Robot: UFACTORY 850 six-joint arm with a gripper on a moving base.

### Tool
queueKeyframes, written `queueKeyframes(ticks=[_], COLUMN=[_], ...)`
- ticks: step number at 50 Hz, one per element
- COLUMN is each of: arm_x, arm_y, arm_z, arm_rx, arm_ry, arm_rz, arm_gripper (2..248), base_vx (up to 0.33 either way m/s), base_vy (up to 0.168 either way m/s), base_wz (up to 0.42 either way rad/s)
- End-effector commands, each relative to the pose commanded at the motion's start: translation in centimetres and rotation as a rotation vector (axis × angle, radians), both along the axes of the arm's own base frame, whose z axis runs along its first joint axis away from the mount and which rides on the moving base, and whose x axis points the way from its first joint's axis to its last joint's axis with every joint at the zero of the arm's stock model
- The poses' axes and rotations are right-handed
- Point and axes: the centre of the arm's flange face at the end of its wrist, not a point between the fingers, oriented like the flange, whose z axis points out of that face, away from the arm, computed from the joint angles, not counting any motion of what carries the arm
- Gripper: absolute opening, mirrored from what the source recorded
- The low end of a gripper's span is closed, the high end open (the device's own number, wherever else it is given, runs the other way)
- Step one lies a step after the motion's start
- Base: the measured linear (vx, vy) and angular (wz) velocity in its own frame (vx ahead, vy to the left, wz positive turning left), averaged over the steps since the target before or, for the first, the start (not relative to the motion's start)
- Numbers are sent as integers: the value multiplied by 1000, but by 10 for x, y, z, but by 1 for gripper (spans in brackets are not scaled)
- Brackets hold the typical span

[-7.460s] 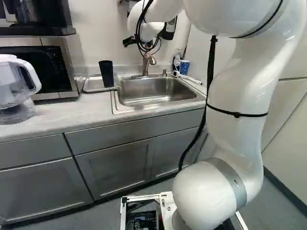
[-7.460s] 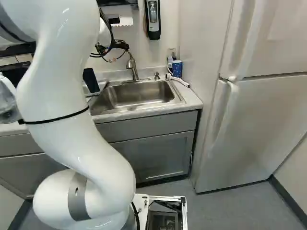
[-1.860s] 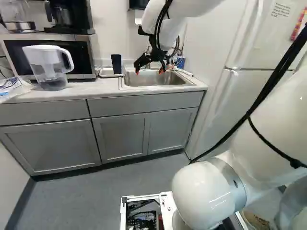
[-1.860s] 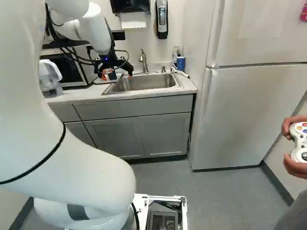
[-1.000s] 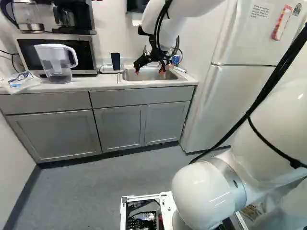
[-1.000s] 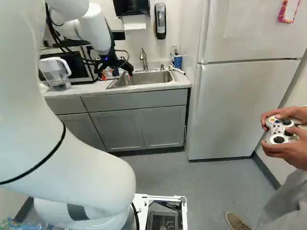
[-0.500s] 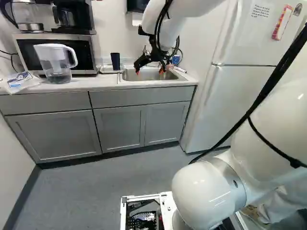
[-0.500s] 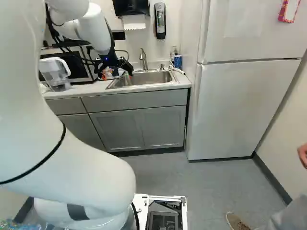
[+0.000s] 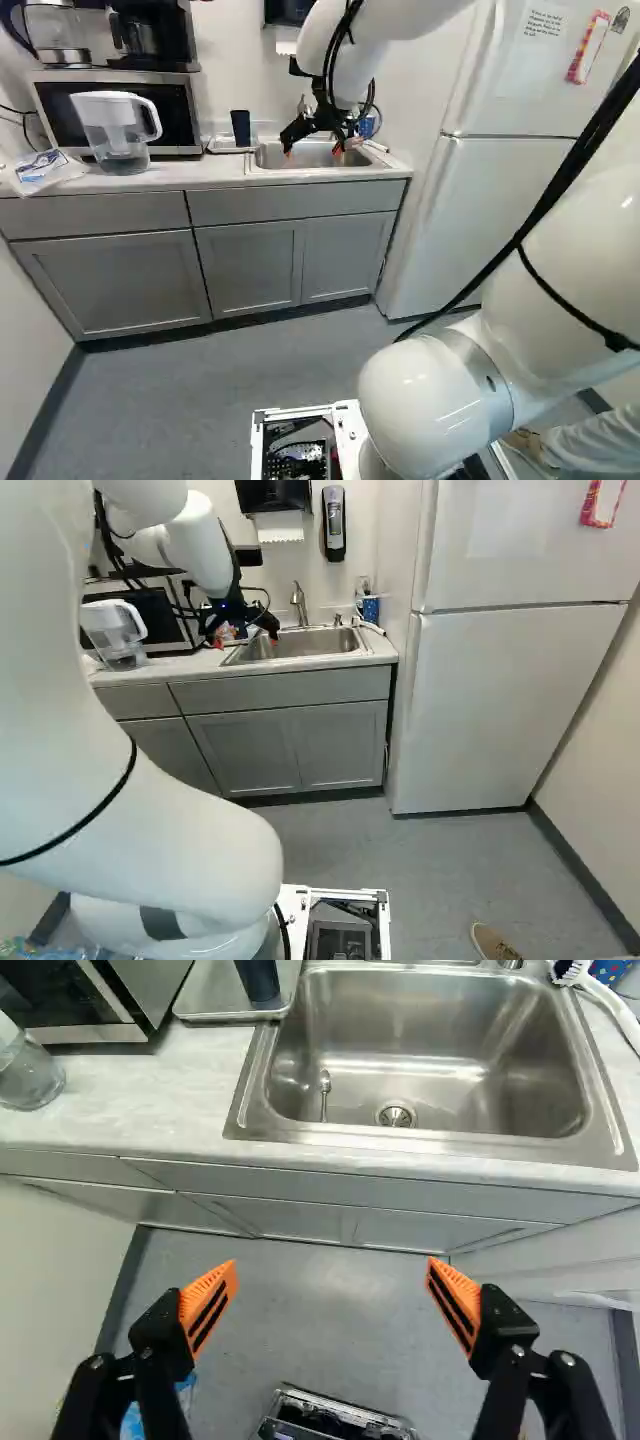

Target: Rinse the cup and place it in the tray

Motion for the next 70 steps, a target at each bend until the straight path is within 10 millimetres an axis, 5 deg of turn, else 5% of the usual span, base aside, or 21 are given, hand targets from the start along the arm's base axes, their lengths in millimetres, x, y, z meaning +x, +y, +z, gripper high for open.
queueKeyframes(ticks=[34,70], arm_x=[-5,-28], arm_y=[-13,-38], arm_z=[-40,-112], arm_rx=[1,2], arm_ry=[-68,-199], arm_rz=[-42,-111], arm_gripper=[247,247], base_vx=[0,0], base_vy=[0,0], base_wz=[0,0])
